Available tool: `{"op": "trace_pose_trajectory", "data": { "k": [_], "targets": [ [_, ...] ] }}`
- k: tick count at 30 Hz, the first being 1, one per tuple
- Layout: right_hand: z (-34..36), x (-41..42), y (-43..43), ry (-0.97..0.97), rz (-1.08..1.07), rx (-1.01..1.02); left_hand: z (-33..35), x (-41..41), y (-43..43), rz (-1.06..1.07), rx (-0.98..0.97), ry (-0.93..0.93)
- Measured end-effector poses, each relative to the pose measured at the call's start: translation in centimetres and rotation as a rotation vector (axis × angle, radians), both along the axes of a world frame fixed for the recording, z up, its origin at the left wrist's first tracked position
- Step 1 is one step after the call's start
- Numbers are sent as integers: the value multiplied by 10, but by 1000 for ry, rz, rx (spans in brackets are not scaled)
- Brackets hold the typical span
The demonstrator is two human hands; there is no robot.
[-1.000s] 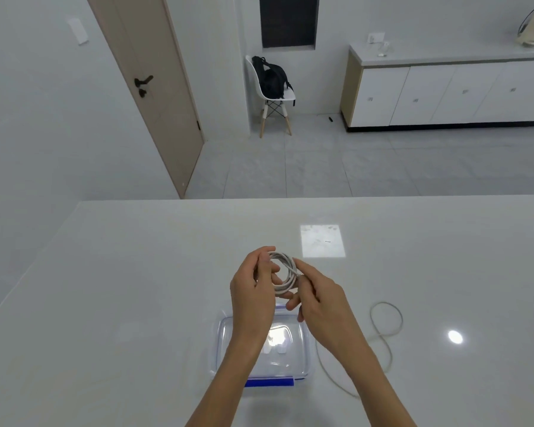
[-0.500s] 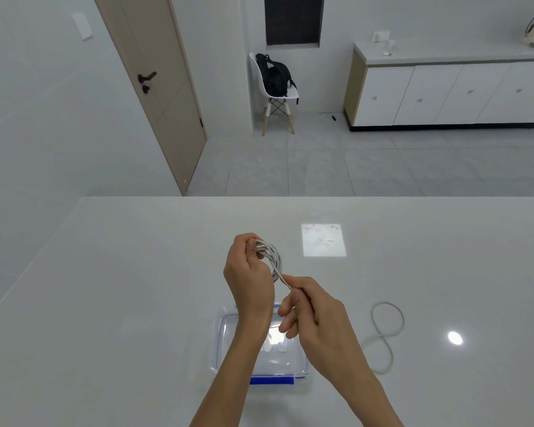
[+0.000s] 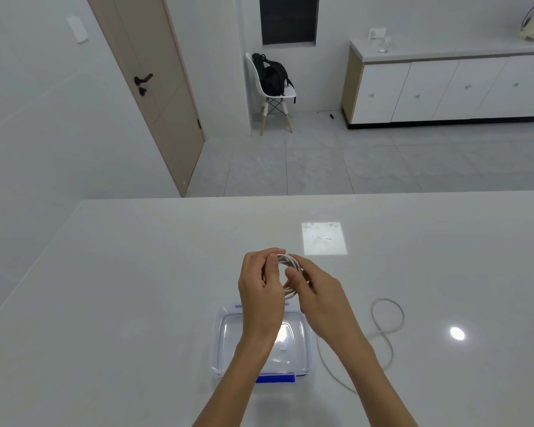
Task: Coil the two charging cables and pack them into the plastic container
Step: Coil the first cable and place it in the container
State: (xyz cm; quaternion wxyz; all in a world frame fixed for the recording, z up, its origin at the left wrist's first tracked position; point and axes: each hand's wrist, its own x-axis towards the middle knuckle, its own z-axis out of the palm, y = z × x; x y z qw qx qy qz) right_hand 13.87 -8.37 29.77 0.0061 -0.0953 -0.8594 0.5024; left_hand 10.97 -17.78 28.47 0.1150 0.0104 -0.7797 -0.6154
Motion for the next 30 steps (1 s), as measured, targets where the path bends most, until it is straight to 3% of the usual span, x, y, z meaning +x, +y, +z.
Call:
{"op": "trace_pose_trajectory", "data": {
  "k": [4,9,13,19,22,30],
  "targets": [
    [0,-3,10,34,-77,-130,6,-4,-18,-102,-44,-121],
    [-2,-1,8,15,-128,-94,12,-3,-21,-79,-406,-20],
    [-2,1,2,32,-166,-57,19,-6,-20,-69,-481,-32],
    [2,4,0,51,-158,42,35,-17,-26,-147,-368,-139],
    [3,4,0,65,-157,80,40,-16,-29,-193,-222,-225],
    [10,3,9,-40,-85,-193,33,-24,-40,-229,36,-324]
  ]
}}
